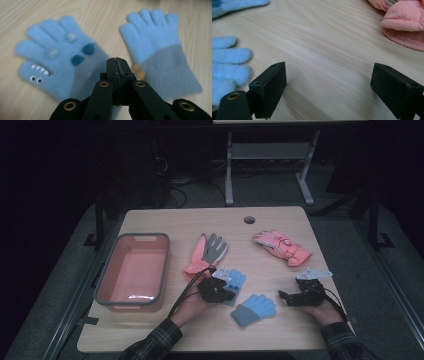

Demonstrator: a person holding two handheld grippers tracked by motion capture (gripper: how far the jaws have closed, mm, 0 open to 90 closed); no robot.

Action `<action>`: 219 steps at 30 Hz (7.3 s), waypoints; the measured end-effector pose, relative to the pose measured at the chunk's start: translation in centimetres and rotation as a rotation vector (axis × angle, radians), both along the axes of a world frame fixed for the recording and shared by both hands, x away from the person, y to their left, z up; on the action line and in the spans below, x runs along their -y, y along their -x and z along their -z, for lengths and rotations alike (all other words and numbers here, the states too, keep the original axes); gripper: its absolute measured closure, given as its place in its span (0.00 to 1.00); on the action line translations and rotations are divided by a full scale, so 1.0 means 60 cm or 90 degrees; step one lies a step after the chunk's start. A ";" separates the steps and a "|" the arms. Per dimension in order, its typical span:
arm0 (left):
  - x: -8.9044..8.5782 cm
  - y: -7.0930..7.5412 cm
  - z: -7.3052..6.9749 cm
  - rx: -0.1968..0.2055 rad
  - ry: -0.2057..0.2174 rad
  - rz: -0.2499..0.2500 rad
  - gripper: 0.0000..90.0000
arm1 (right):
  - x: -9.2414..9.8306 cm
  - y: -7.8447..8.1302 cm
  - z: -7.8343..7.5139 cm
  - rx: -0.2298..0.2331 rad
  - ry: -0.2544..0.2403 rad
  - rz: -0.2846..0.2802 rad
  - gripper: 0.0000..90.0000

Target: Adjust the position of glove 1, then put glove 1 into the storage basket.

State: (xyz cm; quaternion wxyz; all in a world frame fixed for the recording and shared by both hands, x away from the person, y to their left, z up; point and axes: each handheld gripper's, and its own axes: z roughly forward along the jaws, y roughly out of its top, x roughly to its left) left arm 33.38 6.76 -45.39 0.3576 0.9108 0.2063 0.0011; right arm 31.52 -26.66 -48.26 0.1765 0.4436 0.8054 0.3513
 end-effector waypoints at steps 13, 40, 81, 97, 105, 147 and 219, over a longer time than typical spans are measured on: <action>-0.079 0.023 -0.006 0.018 -0.032 -0.031 1.00 | 0.000 0.000 0.000 -0.001 -0.001 0.001 0.14; -0.054 -0.025 0.010 0.013 -0.018 -0.054 0.97 | -0.001 0.000 0.000 0.001 -0.001 0.004 0.14; 0.100 0.049 -0.031 -0.028 0.028 0.010 0.97 | -0.004 -0.003 0.000 -0.001 -0.002 0.008 0.14; 0.117 0.050 -0.009 -0.012 -0.023 0.009 0.21 | -0.004 -0.003 0.000 0.000 -0.001 0.008 0.14; 0.128 0.056 0.009 -0.007 -0.044 0.013 0.19 | -0.004 -0.003 0.000 -0.001 -0.003 0.010 0.14; 0.090 0.040 0.001 -0.064 0.007 0.058 0.81 | -0.004 -0.003 0.000 -0.001 -0.002 0.009 0.14; -0.247 -0.052 -0.151 0.006 0.037 -0.243 0.81 | -0.008 -0.004 0.002 -0.019 0.009 -0.006 0.00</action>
